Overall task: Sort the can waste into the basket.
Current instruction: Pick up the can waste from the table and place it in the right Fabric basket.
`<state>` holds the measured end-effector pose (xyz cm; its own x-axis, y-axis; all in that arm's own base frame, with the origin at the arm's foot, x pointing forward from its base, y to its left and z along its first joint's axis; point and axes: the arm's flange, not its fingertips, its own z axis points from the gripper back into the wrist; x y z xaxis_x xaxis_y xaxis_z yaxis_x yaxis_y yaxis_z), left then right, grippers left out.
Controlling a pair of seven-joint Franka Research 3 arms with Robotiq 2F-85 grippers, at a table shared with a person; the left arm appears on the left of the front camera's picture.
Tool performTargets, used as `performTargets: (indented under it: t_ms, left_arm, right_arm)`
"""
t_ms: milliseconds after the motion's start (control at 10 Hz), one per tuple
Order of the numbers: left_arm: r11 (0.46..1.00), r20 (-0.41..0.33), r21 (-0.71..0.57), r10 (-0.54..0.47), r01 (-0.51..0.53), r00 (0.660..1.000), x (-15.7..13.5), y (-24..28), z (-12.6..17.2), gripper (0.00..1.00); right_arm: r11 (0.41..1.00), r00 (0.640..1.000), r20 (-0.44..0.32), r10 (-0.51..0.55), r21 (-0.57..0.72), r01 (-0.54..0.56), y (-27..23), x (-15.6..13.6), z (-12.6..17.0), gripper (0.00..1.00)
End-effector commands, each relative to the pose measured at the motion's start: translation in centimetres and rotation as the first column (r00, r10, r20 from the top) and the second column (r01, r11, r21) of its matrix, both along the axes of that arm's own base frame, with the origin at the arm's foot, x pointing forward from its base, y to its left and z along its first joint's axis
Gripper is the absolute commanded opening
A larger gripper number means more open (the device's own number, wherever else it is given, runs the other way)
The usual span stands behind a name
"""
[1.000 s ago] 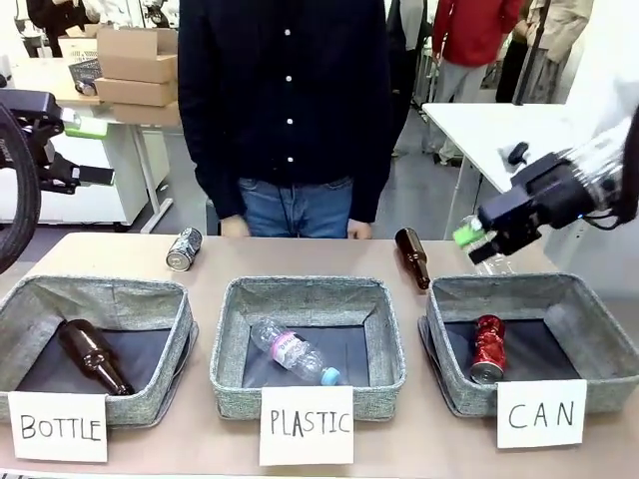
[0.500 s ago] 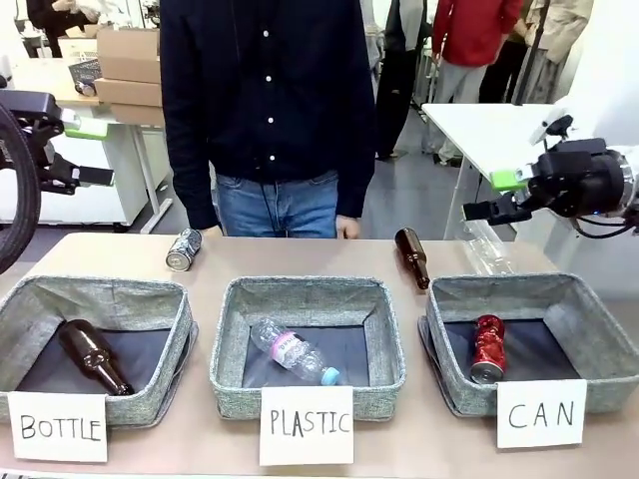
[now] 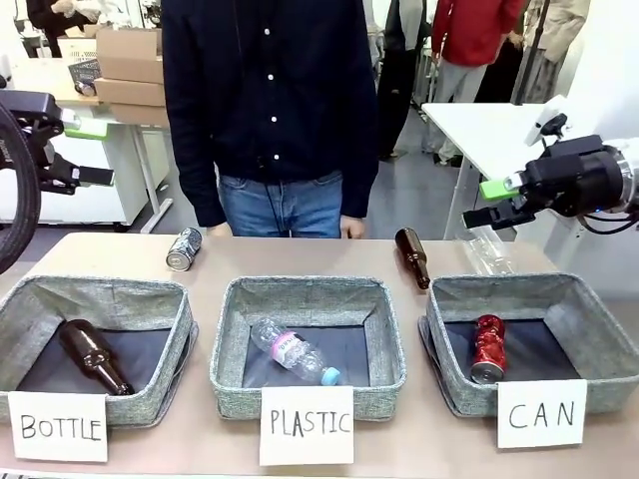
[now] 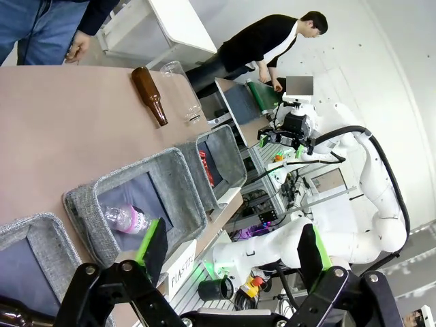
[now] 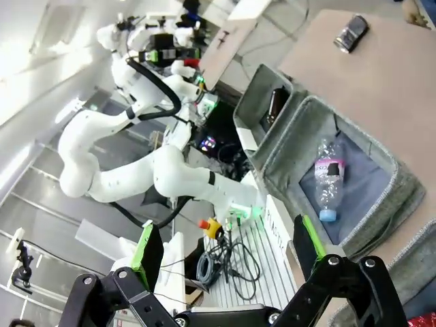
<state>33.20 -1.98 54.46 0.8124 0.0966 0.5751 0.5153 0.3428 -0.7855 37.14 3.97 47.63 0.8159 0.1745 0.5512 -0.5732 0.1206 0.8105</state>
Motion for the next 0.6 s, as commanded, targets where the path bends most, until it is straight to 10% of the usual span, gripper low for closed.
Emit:
performTargets:
  t_ms: [0,500]
  left_arm:
    - [1.0,0.028,-0.017,-0.004,0.005,1.0,0.08,-0.18,-0.03,1.0]
    - [1.0,0.028,-0.017,-0.004,0.005,1.0,0.08,-0.18,-0.03,1.0]
  right_arm:
    - [1.0,1.0,-0.017,-0.006,-0.018,0.006,0.0,-0.01,0.47,1.0]
    - [1.0,1.0,-0.017,-0.006,-0.018,0.006,0.0,-0.01,0.47,1.0]
